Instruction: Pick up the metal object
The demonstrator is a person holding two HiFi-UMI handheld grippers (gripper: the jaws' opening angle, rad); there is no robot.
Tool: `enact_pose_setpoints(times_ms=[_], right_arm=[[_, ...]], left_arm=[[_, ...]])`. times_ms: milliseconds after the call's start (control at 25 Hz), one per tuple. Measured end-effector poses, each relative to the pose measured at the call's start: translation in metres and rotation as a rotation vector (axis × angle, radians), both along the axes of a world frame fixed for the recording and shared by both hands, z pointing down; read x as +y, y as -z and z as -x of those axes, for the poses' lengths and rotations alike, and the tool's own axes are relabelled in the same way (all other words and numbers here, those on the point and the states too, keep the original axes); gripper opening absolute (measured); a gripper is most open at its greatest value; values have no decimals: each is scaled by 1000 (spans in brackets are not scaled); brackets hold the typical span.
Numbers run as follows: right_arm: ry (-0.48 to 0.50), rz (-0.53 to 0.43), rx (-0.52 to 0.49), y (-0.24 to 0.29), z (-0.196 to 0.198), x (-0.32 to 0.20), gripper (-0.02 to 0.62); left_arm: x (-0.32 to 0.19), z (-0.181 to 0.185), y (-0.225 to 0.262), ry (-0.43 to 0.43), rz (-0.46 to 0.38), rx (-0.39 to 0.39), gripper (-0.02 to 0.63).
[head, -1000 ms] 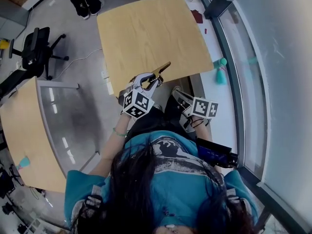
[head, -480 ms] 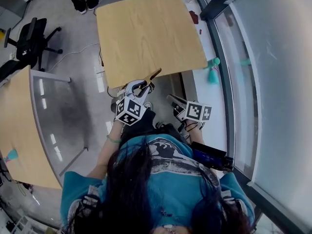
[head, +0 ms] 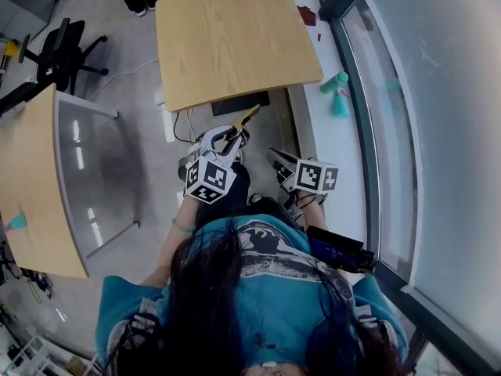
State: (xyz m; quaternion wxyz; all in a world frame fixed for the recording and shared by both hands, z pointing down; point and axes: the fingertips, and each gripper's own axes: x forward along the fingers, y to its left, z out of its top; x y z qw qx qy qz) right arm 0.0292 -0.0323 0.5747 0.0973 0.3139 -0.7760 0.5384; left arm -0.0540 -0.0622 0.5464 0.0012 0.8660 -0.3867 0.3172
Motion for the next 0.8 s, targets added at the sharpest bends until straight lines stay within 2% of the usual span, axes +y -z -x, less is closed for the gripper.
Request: enact_pose_setpoints(times_ms=[400,800], right_arm=[[20,15,-35,-11,-58,116,20],[41,-17,-73,-2,-61,168,20]], left_arm=[[126,-51,8,78,5,-2,86],[190,-60,28,100,-26,-31,86]])
